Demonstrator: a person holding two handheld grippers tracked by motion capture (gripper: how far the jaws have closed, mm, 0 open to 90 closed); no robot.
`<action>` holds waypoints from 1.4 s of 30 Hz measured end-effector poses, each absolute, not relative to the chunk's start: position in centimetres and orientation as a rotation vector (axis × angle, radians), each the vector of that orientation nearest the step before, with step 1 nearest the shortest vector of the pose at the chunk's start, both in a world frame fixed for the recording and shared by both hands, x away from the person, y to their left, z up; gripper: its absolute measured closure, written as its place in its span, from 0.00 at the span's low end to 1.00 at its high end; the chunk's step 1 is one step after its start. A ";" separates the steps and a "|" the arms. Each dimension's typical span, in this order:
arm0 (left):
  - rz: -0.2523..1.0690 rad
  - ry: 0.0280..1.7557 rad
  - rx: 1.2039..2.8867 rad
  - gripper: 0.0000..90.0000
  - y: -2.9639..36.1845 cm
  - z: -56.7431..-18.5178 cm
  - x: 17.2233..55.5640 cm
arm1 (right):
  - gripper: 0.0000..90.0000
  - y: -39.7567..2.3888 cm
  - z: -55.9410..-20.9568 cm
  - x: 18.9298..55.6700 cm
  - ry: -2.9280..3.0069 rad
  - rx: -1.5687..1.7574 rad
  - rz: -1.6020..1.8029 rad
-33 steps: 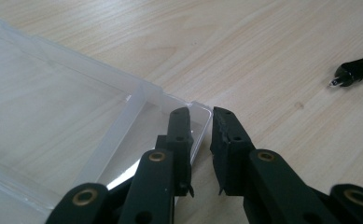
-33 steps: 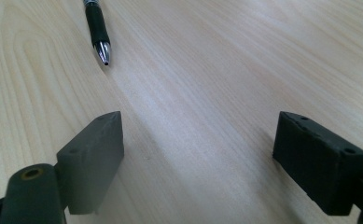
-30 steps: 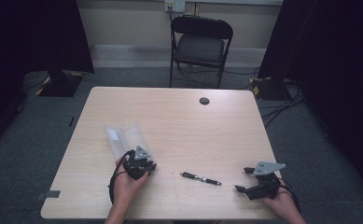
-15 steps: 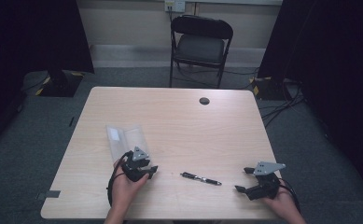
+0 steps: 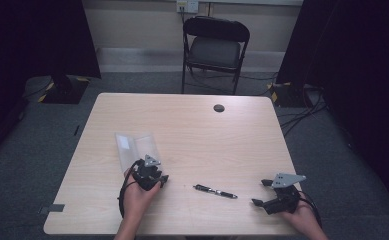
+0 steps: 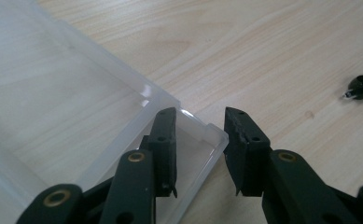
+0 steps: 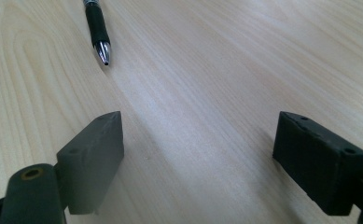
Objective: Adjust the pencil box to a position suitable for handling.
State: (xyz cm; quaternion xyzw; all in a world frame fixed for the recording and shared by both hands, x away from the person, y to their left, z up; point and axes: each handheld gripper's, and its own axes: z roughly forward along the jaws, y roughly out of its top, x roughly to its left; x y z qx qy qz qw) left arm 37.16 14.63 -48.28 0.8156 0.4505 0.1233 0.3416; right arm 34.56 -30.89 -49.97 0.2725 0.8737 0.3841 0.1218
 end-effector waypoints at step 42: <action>0.309 1.209 2.070 0.80 15.4 -48.5 36.6 | 0.17 -30.9 -50.0 34.6 2.550 0.795 1.121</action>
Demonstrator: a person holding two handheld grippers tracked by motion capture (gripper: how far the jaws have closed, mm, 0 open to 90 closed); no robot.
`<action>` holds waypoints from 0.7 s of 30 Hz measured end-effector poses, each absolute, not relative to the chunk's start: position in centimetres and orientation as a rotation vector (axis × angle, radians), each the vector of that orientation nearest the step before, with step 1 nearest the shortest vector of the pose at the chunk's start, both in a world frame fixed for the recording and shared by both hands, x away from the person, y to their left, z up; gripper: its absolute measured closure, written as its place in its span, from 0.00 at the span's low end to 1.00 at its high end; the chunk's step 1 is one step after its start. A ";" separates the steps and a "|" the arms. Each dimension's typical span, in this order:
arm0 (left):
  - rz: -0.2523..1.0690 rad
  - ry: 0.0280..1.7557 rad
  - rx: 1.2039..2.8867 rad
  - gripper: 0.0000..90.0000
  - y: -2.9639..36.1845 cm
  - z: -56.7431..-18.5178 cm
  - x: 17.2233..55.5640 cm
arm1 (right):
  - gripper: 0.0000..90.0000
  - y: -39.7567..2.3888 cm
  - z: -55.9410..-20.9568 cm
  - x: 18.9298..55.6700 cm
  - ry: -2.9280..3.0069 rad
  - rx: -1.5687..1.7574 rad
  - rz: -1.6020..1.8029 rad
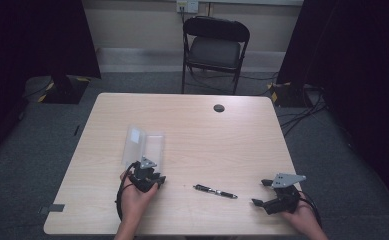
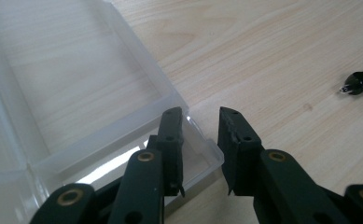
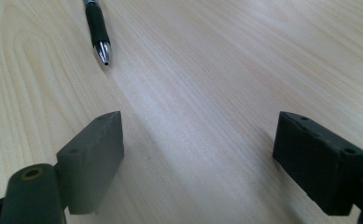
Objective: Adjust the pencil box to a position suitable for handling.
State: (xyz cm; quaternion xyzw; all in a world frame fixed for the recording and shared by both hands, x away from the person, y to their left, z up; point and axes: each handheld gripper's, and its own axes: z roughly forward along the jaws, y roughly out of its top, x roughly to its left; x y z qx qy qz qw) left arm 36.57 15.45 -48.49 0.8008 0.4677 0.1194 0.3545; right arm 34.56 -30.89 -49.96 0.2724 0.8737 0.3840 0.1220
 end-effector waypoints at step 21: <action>0.288 1.068 2.122 0.92 13.7 -48.4 38.6 | 0.17 -30.9 -50.0 34.6 2.551 0.796 1.121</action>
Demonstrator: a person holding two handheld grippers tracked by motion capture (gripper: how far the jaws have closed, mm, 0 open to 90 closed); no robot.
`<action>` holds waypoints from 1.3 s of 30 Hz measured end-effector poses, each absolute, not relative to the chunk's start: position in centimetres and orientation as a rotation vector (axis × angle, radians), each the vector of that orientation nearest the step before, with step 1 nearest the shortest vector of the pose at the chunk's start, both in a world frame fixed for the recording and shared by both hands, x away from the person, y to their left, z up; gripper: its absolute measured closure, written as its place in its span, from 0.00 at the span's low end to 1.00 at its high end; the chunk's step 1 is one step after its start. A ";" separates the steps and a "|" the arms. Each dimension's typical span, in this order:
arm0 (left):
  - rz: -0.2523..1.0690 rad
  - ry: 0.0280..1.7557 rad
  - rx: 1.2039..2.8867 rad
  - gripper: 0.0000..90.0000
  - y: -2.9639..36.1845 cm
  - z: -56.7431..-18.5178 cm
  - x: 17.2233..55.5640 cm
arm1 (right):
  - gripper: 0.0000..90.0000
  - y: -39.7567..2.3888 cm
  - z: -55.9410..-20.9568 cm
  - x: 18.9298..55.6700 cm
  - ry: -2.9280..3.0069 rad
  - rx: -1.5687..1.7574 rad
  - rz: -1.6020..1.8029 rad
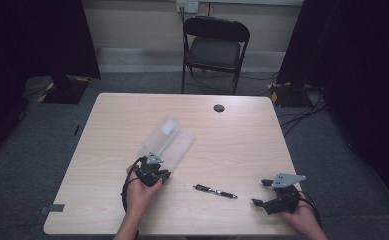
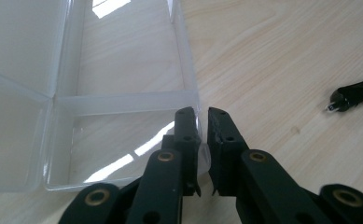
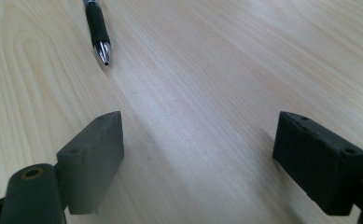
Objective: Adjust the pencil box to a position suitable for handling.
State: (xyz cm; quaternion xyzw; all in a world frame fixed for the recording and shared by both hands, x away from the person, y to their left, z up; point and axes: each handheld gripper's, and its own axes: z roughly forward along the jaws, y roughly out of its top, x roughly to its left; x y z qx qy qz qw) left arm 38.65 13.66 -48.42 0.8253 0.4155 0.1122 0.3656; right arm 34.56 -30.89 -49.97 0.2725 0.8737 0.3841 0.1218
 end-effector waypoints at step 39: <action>0.276 0.969 2.048 0.69 13.5 -46.7 38.9 | 0.24 -30.3 -49.5 34.3 2.579 0.784 1.084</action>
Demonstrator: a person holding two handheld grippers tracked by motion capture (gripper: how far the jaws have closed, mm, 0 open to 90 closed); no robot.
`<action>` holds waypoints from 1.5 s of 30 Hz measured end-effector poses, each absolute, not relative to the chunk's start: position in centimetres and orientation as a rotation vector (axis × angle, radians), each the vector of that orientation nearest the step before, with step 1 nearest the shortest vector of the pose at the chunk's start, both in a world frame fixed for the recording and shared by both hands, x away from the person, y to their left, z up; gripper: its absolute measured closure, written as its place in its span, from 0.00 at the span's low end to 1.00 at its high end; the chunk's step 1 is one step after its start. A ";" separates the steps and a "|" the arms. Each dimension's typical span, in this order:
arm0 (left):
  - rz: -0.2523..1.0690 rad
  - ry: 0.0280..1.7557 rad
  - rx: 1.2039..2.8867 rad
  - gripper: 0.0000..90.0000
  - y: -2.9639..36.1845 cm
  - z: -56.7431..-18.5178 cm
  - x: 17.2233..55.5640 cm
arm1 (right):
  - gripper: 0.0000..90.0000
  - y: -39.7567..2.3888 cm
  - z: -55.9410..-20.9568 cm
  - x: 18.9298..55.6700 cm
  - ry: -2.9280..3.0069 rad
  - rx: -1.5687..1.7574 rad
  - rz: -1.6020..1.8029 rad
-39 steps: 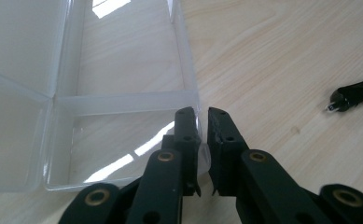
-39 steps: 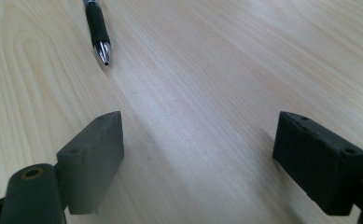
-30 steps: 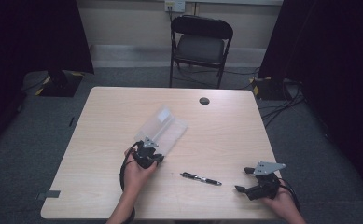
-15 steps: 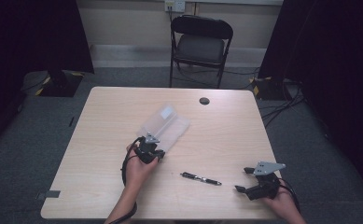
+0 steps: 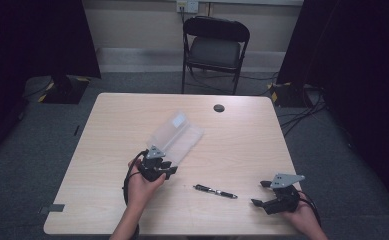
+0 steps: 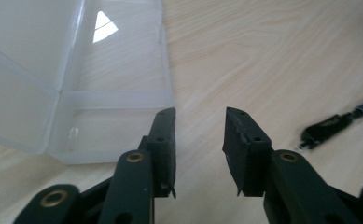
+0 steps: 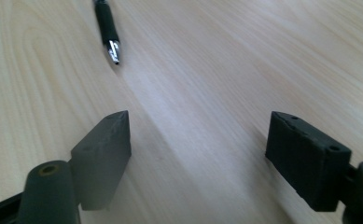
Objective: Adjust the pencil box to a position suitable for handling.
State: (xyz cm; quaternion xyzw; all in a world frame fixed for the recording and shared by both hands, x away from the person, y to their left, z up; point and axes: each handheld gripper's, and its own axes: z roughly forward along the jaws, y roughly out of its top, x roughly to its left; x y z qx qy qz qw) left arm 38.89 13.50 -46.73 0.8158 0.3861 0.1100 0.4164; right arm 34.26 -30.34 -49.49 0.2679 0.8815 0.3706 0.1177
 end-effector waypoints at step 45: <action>0.198 0.722 2.085 0.43 13.4 -47.3 33.7 | 0.65 -16.8 -49.1 34.9 2.820 0.426 1.232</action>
